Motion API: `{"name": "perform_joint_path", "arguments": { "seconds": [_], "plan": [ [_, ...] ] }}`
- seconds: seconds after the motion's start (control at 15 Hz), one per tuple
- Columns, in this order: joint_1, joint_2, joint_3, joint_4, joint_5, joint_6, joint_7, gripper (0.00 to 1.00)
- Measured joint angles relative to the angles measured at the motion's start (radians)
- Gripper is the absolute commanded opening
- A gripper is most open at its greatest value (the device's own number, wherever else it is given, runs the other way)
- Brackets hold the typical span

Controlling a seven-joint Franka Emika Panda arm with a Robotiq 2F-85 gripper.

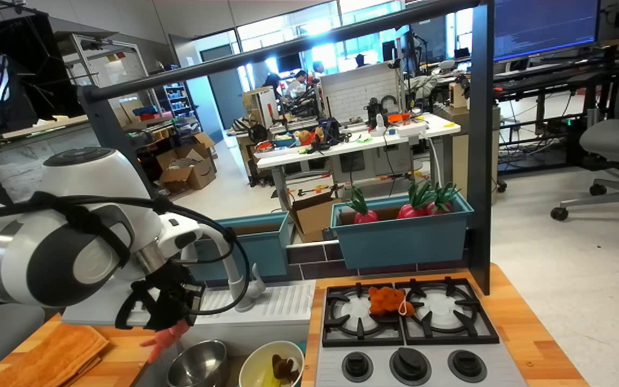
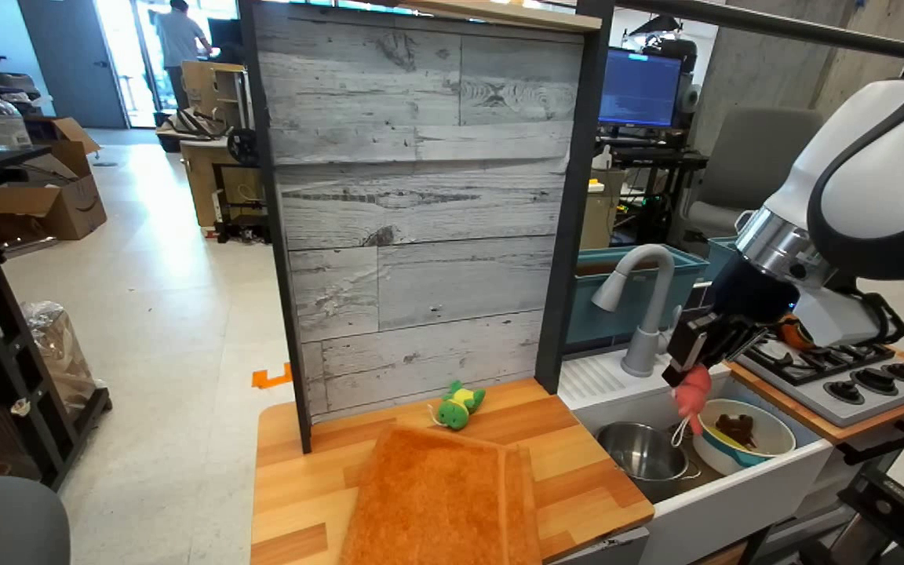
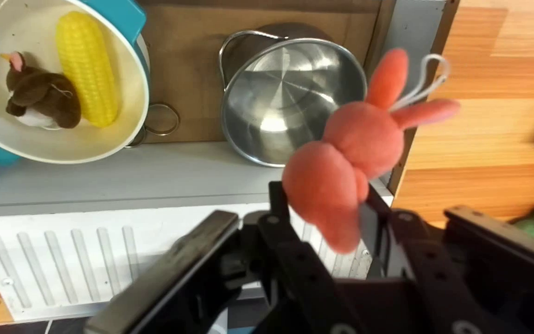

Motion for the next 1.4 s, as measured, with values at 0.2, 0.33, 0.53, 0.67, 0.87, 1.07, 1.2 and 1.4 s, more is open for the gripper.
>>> {"name": "perform_joint_path", "arguments": {
  "seconds": [0.2,0.33,0.53,0.67,0.87,1.07,1.2,1.4],
  "plan": [
    [0.000,0.000,-0.002,-0.002,0.000,-0.001,0.000,0.87],
    [-0.001,-0.001,-0.012,-0.004,-0.001,-0.008,-0.004,0.99],
    [0.009,-0.018,-0.079,-0.006,-0.003,-0.008,-0.014,1.00],
    [0.032,-0.043,-0.171,-0.005,-0.003,-0.008,-0.014,1.00],
    [0.051,-0.065,-0.316,0.015,0.006,-0.014,0.006,1.00],
    [0.054,-0.042,-0.415,0.075,0.029,-0.077,0.046,1.00],
    [0.046,-0.007,-0.430,0.129,0.051,-0.135,0.077,1.00],
    [0.044,0.028,-0.421,0.161,0.063,-0.143,0.091,1.00]
  ]
}}
